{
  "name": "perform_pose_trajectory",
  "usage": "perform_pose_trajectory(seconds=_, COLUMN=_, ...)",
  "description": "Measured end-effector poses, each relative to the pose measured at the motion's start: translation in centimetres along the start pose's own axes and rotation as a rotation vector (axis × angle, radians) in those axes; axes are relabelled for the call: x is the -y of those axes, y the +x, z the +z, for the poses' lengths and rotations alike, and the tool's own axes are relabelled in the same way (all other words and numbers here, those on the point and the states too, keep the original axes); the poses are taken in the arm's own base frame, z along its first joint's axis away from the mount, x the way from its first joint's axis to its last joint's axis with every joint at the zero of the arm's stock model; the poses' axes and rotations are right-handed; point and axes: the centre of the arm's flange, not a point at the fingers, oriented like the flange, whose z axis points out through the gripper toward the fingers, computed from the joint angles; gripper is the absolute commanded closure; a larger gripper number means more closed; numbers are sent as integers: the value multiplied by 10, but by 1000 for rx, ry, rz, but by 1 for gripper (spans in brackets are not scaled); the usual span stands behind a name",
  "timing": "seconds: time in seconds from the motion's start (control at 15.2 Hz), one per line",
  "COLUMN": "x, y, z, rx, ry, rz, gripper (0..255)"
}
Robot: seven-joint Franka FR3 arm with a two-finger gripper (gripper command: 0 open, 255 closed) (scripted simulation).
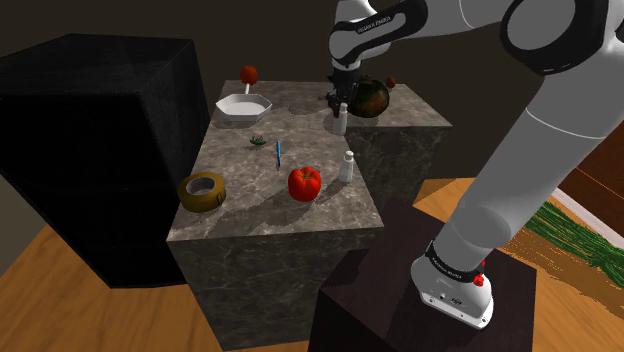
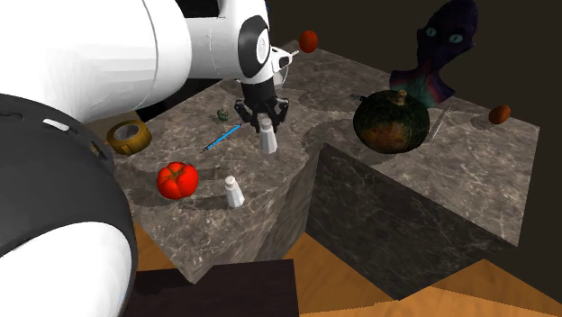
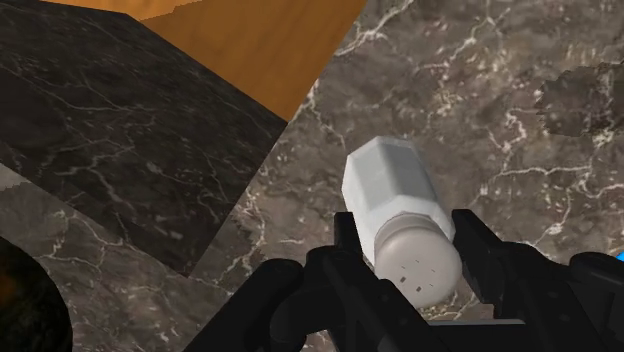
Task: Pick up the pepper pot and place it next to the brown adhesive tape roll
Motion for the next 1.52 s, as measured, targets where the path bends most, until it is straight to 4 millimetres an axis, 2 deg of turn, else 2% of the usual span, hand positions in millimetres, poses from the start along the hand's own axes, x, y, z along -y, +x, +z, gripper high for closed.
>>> perform_pose_trajectory(seconds=0.92, x=-8, y=1, z=-72, rx=0, ry=0, rz=0, gripper=255)
perform_pose_trajectory(seconds=1.06, x=8, y=1, z=-75, rx=0, ry=0, rz=-1, gripper=255)
perform_pose_trajectory(seconds=1.52, x=95, y=11, z=-85, rx=0, ry=0, rz=-1, gripper=255)
